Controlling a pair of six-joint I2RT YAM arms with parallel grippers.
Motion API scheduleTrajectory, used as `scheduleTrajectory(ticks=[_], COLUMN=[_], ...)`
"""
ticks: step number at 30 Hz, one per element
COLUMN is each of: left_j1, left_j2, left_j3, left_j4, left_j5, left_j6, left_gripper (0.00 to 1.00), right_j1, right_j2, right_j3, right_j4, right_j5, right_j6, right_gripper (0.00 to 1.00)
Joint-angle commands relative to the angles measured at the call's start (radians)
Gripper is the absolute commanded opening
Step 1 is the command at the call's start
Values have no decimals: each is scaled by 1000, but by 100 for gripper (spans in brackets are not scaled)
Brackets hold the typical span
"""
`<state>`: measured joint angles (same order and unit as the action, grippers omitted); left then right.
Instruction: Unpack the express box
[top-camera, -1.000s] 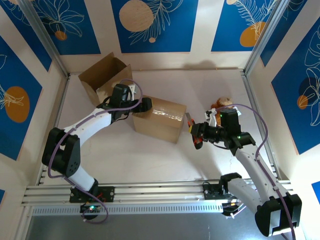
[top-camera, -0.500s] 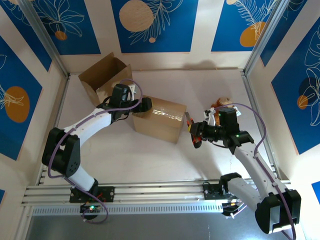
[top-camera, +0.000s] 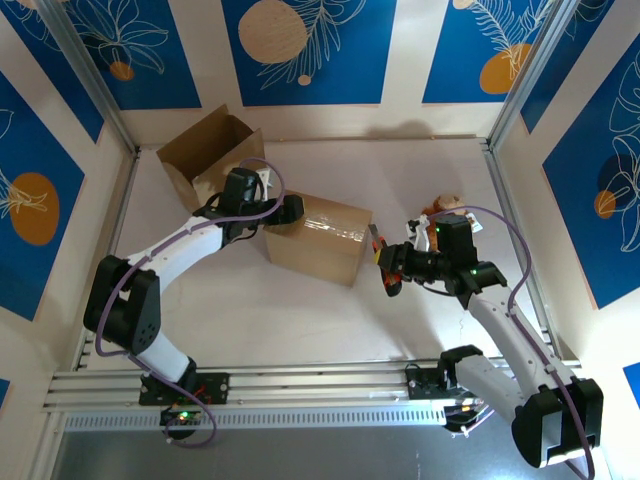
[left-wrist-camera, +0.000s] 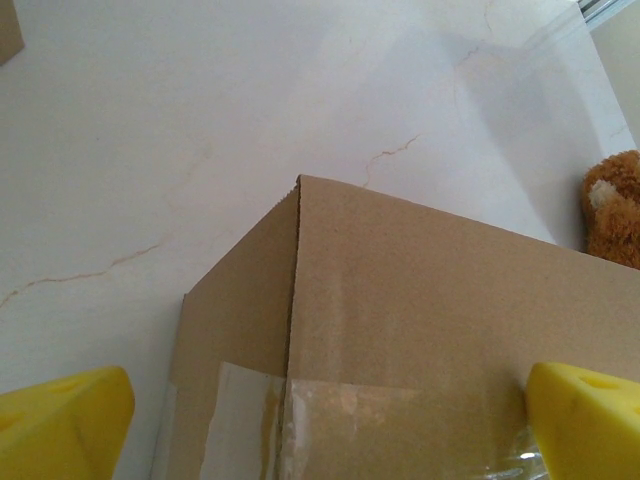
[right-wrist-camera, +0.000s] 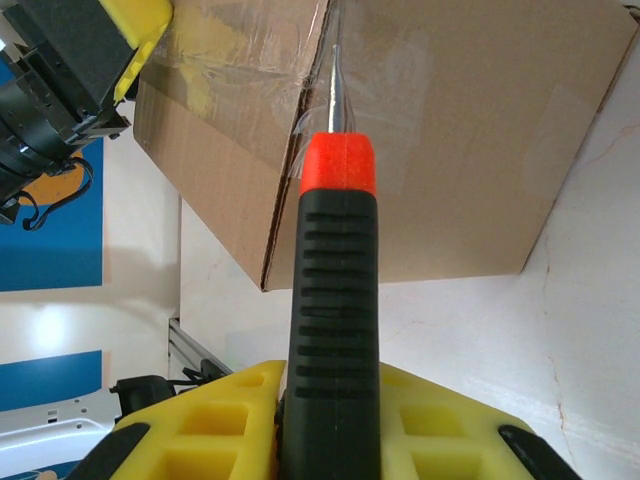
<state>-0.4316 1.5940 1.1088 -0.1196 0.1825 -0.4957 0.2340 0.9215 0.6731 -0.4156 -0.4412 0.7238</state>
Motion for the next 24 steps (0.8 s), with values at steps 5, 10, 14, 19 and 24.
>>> scheduleTrajectory(ticks=[5, 10, 14, 19, 24], left_j1=[6, 6, 6, 5, 1], left_j2=[9, 13, 23, 30, 33], left_j3=[-13, -33, -49, -86, -126], left_j4=[-87, -65, -49, -9, 25], left_j5=[-35, -36, -31, -25, -32], left_j6=[28, 14, 1, -28, -53], left_gripper=[99, 97, 95, 93, 92], right_j1=[30, 52, 70, 82, 85], right_j2=[-17, -30, -45, -61, -65], right_j3=[25, 1, -19, -40, -56], right_j4=[7, 21, 34, 37, 49], right_j5=[-18, 0, 15, 33, 44], right_j6=[23, 59, 89, 113, 126], right_gripper=[0, 0, 0, 0, 0])
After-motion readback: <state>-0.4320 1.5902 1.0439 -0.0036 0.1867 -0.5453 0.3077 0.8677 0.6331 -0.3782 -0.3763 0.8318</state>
